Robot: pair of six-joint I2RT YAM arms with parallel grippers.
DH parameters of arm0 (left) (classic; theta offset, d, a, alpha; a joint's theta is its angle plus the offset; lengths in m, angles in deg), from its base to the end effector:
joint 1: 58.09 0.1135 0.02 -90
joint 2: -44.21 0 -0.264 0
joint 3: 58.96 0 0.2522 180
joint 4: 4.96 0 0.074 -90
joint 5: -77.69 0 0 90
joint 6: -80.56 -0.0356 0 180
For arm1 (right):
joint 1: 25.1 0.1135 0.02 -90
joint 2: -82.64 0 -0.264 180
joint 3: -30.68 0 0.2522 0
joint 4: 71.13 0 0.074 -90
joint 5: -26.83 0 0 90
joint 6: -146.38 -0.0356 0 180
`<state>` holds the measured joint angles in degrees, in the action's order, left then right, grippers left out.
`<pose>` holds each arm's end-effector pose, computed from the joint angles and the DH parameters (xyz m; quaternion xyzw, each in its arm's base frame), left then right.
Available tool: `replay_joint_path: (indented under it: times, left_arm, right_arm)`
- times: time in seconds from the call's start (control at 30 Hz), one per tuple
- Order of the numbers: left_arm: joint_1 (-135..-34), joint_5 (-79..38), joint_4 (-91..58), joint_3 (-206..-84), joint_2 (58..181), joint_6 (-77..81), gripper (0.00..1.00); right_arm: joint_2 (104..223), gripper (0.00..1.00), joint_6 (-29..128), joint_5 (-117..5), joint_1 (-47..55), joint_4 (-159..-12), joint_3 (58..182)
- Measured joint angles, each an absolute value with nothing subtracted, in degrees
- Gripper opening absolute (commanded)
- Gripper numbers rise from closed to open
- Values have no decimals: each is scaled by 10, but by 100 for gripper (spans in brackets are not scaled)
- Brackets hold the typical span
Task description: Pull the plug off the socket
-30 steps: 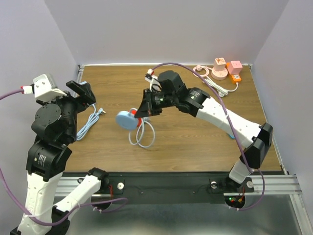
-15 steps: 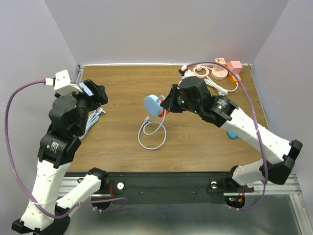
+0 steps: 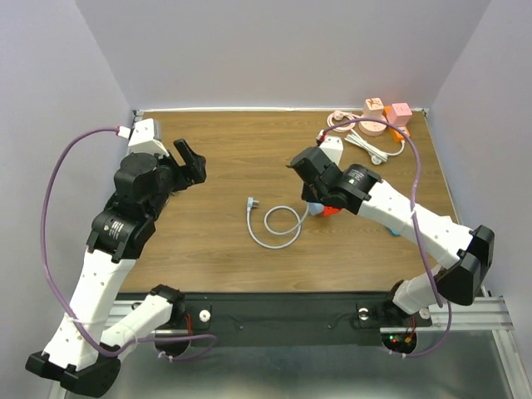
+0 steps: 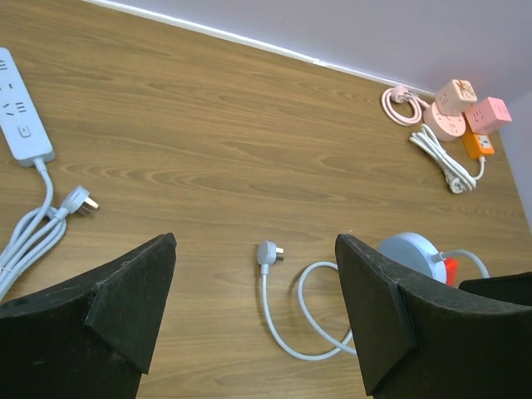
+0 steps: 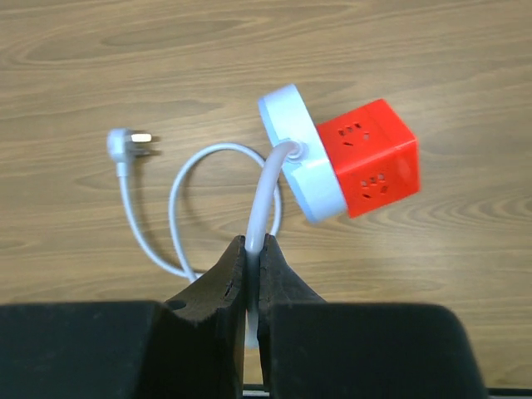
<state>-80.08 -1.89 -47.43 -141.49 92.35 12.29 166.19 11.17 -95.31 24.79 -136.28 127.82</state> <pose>0.1507 -0.0539 0.4372 -0.0578 0.7522 -0.1794 0.6314 0.2079 0.2174 0.3535 0.0540 0.9103 0.0570 0.4064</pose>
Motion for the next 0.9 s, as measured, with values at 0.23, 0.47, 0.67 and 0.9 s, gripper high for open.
replay_joint_path:
  times: [0.23,0.47,0.67,0.9]
  left_arm:
    - [-801,-33,-468,-1395,917,123,89]
    - [-801,-29,-470,-1387,916,120,89]
    - [-801,-17,-470,-1387,916,116,89]
    - [-801,-11,-470,-1387,916,116,89]
  right_arm:
    - [1711,0,87,-987,247,-1370,1242]
    - [1780,0,84,-1008,258,-1343,1248]
    - [1842,0,89,-967,284,-1272,1275]
    - [1935,0,59,-901,348,-1227,1283]
